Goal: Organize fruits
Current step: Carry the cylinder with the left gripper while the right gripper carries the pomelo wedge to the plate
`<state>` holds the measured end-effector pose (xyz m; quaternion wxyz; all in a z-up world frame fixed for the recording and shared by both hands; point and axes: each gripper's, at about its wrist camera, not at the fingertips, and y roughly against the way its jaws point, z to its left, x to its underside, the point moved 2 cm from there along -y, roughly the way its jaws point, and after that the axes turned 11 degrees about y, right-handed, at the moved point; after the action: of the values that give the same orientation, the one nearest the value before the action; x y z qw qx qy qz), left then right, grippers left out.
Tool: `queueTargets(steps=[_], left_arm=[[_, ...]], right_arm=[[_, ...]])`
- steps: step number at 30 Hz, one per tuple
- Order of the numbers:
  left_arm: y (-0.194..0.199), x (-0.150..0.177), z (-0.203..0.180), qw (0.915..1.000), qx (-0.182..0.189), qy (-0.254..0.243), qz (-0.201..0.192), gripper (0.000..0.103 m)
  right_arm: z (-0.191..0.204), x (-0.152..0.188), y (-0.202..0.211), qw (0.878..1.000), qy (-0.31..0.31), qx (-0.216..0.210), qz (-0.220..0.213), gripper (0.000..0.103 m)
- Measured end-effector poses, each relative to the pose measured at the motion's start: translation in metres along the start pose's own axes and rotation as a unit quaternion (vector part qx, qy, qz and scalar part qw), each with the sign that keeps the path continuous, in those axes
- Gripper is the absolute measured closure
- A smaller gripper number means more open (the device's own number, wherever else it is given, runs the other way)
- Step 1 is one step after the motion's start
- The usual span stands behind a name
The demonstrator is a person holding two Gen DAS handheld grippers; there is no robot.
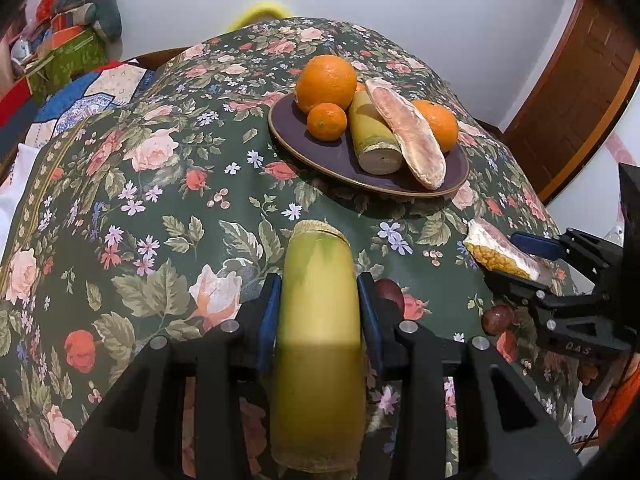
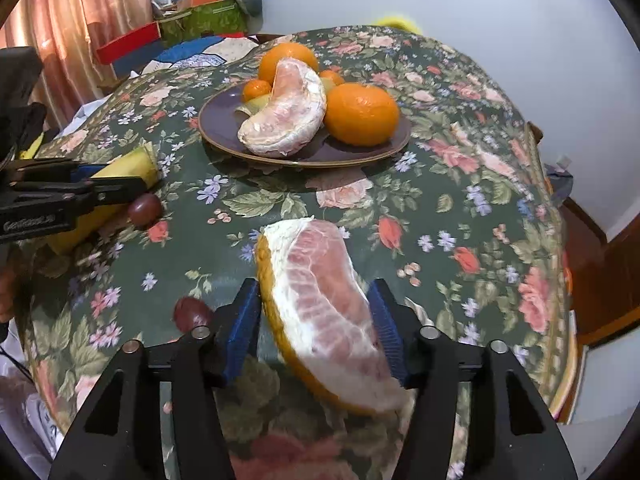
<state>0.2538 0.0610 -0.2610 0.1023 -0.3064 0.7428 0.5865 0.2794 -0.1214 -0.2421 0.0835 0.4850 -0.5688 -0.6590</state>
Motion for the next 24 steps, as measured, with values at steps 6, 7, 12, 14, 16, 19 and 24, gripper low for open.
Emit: queueTargets(steps=[6,7,12,14,16,19,24], left_arm=[[0.001,0.0,0.0,0.9999,-0.005,0.01,-0.002,0.065],[0.002,0.0,0.0,0.9999,-0.006,0.01,-0.003,0.065],[0.011,-0.002,-0.004,0.9998,-0.006,0.01,-0.015,0.065],[0.017,-0.005,-0.007,0.9997,-0.003,0.008,-0.022,0.065],[0.024,-0.009,-0.01,0.9995,0.001,0.005,-0.032,0.065],[0.033,-0.014,-0.016,0.9991,0.009,0.001,-0.042,0.065],[0.043,-0.017,-0.025,0.9985,0.017,-0.01,-0.051,0.065]], right_arm=[[-0.003,0.003,0.005,0.999,-0.034,-0.004,-0.018,0.053],[-0.004,0.003,0.007,0.999,-0.043,-0.009,-0.021,0.053],[-0.008,0.003,0.015,0.996,-0.079,-0.018,-0.037,0.058],[-0.01,0.0,0.023,0.995,-0.085,-0.018,-0.047,0.067],[-0.011,-0.004,0.029,0.995,-0.085,-0.007,-0.054,0.072],[-0.013,-0.007,0.032,0.995,-0.085,-0.008,-0.054,0.074],[-0.017,-0.007,0.021,0.996,-0.082,-0.014,-0.037,0.072]])
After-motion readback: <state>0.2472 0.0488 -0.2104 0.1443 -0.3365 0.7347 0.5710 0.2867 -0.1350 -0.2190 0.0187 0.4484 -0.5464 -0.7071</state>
